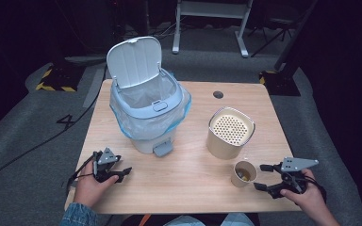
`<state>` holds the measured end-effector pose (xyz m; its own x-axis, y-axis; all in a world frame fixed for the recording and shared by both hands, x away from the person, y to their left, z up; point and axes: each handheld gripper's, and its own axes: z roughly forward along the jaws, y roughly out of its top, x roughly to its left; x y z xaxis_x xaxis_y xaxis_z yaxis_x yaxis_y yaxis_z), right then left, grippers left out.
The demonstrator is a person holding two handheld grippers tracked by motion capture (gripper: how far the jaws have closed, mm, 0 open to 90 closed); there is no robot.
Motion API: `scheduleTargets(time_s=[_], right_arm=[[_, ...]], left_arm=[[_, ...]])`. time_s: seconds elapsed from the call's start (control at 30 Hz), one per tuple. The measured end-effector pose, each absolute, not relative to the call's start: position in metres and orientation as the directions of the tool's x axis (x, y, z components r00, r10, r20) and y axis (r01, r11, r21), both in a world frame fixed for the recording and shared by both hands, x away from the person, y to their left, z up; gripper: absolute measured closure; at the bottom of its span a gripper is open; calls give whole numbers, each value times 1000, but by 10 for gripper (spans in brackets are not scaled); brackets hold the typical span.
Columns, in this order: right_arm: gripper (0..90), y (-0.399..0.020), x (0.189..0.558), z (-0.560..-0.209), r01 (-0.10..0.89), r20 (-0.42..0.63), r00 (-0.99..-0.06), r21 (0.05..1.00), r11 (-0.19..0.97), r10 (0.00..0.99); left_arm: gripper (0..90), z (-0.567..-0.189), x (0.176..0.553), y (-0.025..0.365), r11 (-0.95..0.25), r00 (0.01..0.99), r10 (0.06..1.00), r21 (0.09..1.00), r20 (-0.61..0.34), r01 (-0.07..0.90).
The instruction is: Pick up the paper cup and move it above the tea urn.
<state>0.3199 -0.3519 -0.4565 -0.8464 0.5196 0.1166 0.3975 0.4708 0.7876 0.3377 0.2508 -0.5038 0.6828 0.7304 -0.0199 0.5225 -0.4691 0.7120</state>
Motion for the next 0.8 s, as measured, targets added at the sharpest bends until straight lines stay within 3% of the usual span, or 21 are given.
scheduleTargets(time_s=[0.57,0.8], right_arm=[[204,-321,330,-493,351,105,-872,816,460,479],[283,-313,332,-499,335,104,-874,836,434,474]], left_arm=[[329,-504,338,251,-469,684,730,712,-21,522],[328,-504,338,251,-469,684,729,712,-21,522]])
